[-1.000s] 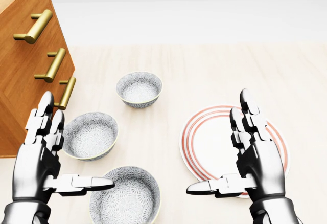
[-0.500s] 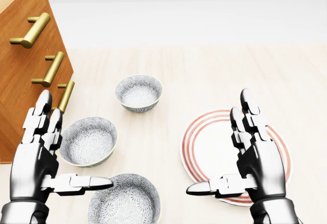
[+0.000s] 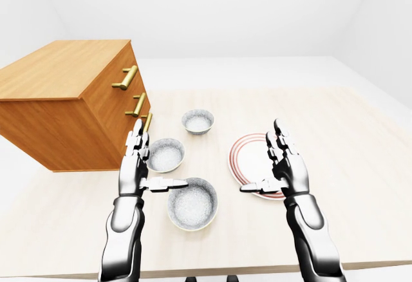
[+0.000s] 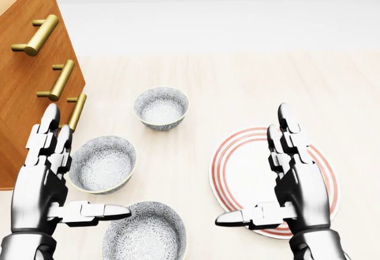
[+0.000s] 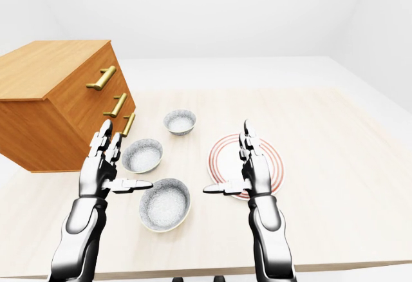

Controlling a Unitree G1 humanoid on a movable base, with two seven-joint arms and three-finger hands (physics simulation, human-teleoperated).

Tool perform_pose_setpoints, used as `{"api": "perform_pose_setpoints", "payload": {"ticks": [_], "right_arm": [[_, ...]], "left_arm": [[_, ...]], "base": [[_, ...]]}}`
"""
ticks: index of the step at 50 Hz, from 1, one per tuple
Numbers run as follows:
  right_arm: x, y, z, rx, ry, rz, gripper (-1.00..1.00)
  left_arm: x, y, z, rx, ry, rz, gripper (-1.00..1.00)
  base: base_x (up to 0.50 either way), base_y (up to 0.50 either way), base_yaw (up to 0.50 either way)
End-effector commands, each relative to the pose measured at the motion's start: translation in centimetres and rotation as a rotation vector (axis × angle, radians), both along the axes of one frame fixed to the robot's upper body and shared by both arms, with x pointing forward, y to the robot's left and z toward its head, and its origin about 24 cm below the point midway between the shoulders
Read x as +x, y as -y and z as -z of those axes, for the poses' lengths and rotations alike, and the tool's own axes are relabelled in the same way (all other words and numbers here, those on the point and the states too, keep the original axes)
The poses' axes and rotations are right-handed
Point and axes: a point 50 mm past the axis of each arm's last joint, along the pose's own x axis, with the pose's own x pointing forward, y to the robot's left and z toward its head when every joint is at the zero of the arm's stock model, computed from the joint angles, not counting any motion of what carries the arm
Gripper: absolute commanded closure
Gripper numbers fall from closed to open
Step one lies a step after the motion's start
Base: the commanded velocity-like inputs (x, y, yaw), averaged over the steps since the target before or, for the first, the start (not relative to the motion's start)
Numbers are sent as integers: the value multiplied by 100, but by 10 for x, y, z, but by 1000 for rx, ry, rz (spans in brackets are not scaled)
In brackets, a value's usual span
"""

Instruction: Put the bowl at the front on the plate.

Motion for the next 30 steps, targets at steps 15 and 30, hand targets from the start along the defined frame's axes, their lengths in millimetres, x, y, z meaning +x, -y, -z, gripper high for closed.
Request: {"api": "perform_pose_setpoints", "payload": {"ticks": [15, 30], "right_arm": [[10, 4, -6, -52, 23, 53, -100], [15, -2, -24, -171, 98, 69, -100]], "left_arm": [[3, -5, -2, 16, 4, -6, -98], [5, -10, -4, 24, 11, -19, -98]], "base": [[0, 0, 0], [0, 0, 0]]}}
